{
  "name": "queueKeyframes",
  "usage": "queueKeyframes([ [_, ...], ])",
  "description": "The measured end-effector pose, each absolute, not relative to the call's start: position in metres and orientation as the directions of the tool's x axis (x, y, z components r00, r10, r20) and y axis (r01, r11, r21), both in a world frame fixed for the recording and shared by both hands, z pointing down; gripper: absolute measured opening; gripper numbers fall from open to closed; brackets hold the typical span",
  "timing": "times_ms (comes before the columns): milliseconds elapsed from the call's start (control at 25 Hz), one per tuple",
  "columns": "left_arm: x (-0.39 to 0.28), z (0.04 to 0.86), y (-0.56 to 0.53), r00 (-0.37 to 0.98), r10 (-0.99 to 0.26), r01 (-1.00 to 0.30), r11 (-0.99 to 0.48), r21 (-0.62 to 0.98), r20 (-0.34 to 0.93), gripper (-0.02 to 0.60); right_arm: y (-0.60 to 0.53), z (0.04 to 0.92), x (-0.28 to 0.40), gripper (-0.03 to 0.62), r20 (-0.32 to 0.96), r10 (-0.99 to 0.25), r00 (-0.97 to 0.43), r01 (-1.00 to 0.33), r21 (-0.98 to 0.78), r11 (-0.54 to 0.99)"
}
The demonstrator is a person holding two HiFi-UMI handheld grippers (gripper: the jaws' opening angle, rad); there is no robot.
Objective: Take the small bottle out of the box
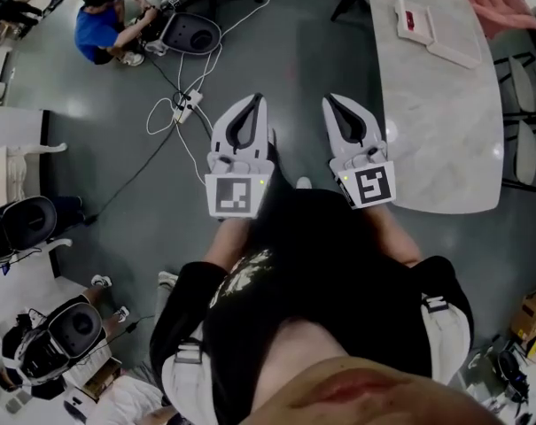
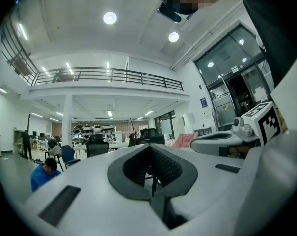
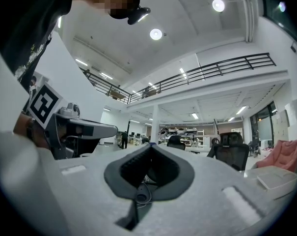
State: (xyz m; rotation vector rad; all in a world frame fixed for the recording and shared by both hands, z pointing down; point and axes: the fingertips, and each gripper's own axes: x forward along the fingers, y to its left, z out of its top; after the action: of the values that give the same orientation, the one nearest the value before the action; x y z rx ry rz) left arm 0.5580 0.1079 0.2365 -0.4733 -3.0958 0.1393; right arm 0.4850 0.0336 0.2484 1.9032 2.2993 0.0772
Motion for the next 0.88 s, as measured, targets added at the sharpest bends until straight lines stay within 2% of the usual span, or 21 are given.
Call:
queueKeyframes([
  [400, 0.490, 0.231, 0.195, -0.969, 0.248, 0.248, 0.963, -0.105, -0.017, 0.012, 0.123, 0.237, 0.432, -0.005, -0.095, 0.977, -0.193, 0.964, 0.165, 0.207],
  [880, 0.417, 0.215, 0.296, -0.989, 0.144, 0.145, 0.985, -0.092, -0.020, 0.012, 0.223, 0.223, 0.368, -0.005, -0.070, 0.952, -0.299, 0.940, 0.152, 0.307],
])
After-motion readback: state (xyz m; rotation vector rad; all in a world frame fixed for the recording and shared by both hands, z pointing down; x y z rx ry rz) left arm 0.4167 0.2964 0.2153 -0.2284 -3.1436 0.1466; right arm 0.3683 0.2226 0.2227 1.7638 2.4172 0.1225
